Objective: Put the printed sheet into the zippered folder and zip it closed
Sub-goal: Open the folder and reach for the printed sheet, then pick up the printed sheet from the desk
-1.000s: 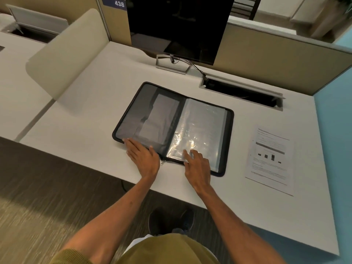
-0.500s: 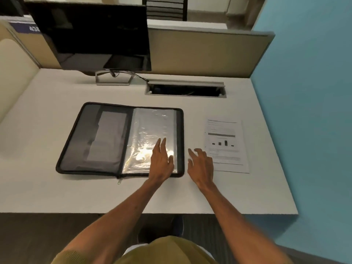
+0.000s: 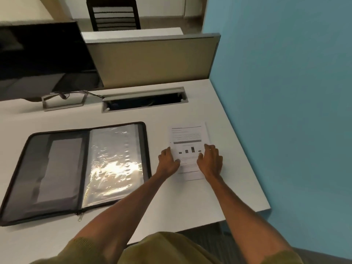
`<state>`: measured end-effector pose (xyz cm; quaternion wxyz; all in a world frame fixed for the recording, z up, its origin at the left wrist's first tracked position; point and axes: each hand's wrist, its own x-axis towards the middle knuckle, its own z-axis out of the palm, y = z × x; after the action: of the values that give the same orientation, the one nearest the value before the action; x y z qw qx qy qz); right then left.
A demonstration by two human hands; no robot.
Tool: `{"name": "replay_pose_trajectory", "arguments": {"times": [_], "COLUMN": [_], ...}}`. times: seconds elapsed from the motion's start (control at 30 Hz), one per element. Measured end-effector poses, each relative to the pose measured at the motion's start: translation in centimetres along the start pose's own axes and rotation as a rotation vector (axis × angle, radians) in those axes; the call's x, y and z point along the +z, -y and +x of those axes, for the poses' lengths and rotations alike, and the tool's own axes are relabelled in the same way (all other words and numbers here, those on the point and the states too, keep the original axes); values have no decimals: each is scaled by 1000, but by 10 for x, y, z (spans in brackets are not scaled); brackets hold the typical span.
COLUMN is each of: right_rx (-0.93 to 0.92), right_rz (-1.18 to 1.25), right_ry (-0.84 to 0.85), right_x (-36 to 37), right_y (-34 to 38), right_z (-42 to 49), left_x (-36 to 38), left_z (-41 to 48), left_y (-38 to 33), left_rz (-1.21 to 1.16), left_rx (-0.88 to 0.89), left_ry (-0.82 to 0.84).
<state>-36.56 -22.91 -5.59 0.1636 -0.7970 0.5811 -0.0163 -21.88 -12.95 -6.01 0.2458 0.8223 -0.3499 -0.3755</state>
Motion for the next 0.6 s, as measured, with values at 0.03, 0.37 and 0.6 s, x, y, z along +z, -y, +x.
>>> {"name": "replay_pose_trajectory", "arguments": {"times": [0.03,0.37,0.6], "right_rx": [39,254,407], "right_rz": [24,171,418], "right_ry": [11,68,80], "right_x": [-2,-6,-4], "right_y": [-2,-3,-9], "right_z": [7,58,76], "left_x": [0,-2,3], "left_z": [4,40,56], "left_y": [-4,-17,-25], "left_rz": [-10,-110,-282], "left_rx": [-28,-195,-330], "left_ry": [-12,-100,-161]}}
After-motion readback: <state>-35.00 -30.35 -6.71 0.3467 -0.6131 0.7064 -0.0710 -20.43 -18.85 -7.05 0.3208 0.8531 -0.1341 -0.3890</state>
